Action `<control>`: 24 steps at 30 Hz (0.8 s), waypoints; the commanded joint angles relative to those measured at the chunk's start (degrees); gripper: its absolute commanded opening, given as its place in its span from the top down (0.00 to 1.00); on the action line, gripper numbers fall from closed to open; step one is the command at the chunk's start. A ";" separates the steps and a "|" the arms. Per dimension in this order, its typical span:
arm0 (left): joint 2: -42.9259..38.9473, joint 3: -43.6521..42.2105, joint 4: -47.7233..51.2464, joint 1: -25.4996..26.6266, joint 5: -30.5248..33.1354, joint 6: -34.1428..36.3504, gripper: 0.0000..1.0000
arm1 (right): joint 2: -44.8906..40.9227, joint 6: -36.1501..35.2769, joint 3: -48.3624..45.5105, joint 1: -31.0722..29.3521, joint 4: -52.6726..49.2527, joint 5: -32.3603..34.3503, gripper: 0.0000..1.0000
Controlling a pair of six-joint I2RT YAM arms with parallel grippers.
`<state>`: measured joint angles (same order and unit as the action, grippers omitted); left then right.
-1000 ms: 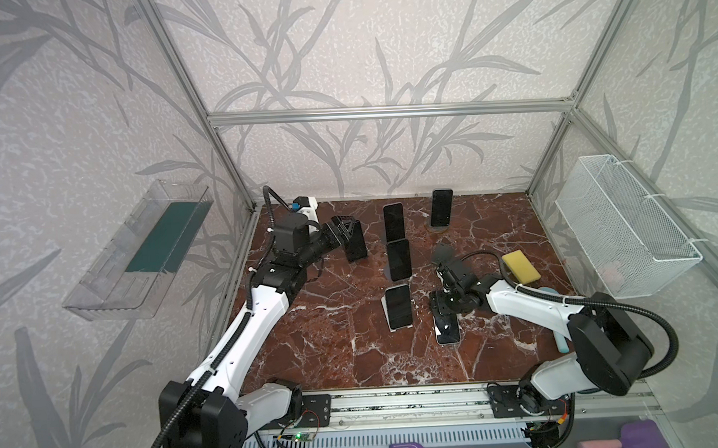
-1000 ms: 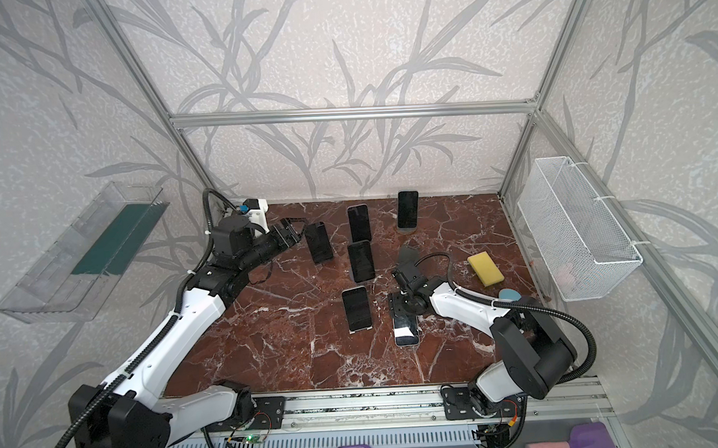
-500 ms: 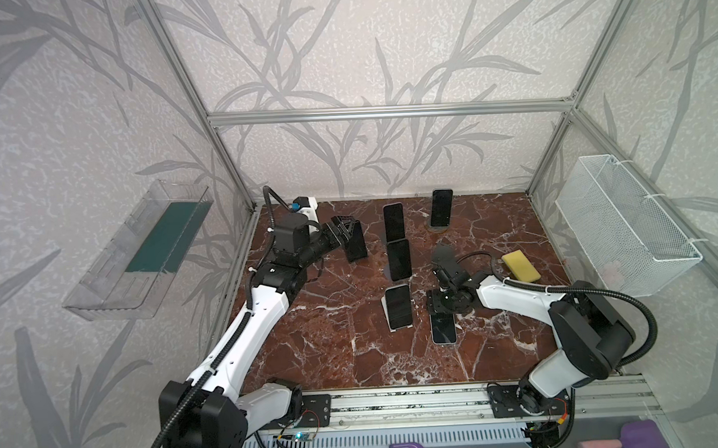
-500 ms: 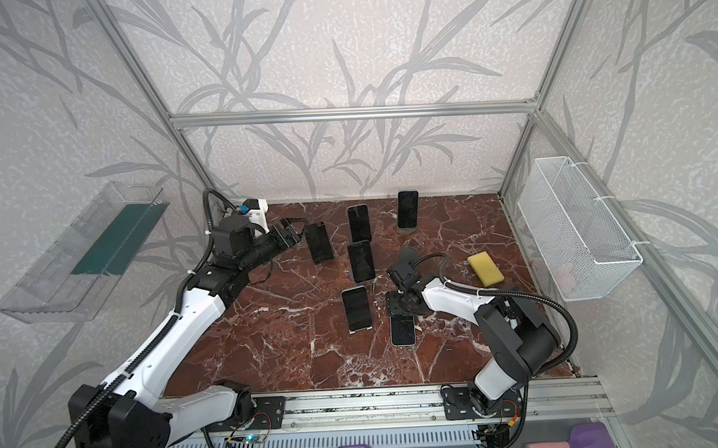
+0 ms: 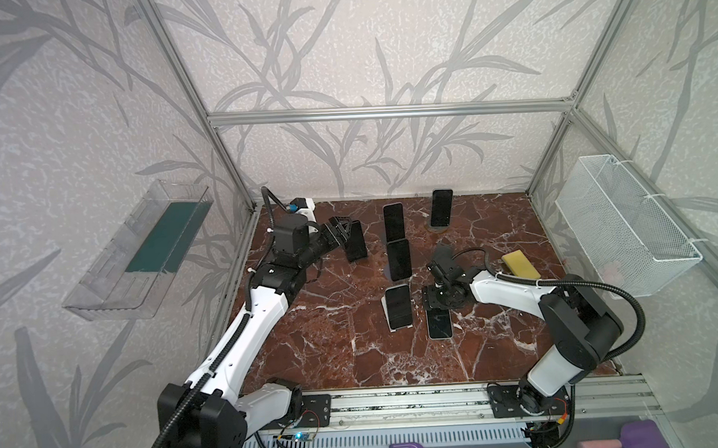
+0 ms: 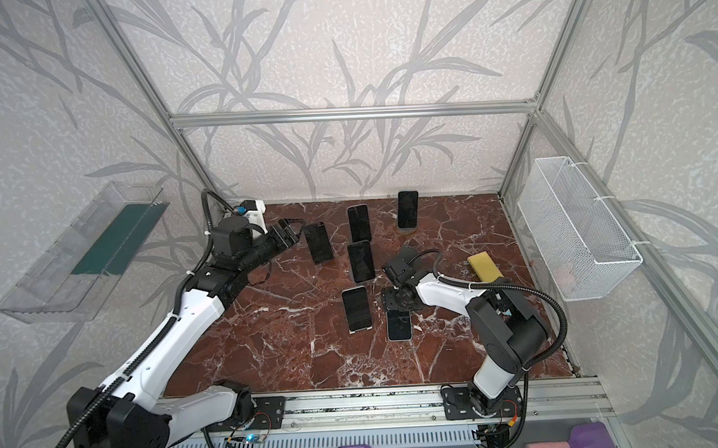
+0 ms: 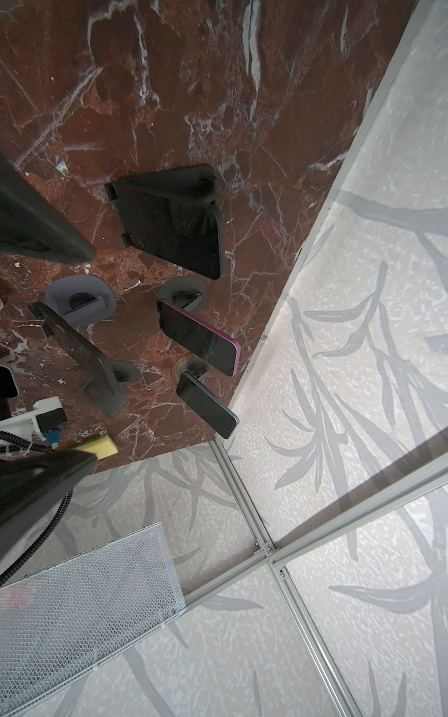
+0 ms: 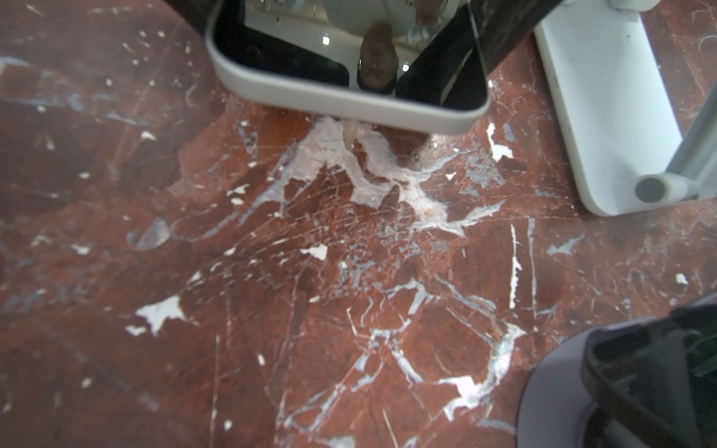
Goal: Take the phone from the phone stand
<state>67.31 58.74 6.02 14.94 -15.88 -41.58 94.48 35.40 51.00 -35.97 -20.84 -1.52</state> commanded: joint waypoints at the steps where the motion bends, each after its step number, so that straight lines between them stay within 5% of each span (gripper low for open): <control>1: -1.08 0.30 1.26 0.09 1.19 0.49 0.24 | 2.49 0.74 -0.22 -0.49 -1.91 0.22 0.22; 14: -1.13 0.41 1.20 0.09 0.58 0.36 0.24 | 2.62 3.75 -1.16 -1.09 -2.32 1.87 0.22; 24: -1.23 0.33 0.80 0.09 -0.05 0.27 0.24 | -5.40 3.16 2.03 -1.70 -8.07 6.65 0.18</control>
<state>67.24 58.74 6.87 14.94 -15.66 -41.60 93.43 38.13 51.35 -37.30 -23.81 1.93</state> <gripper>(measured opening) 0.760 0.815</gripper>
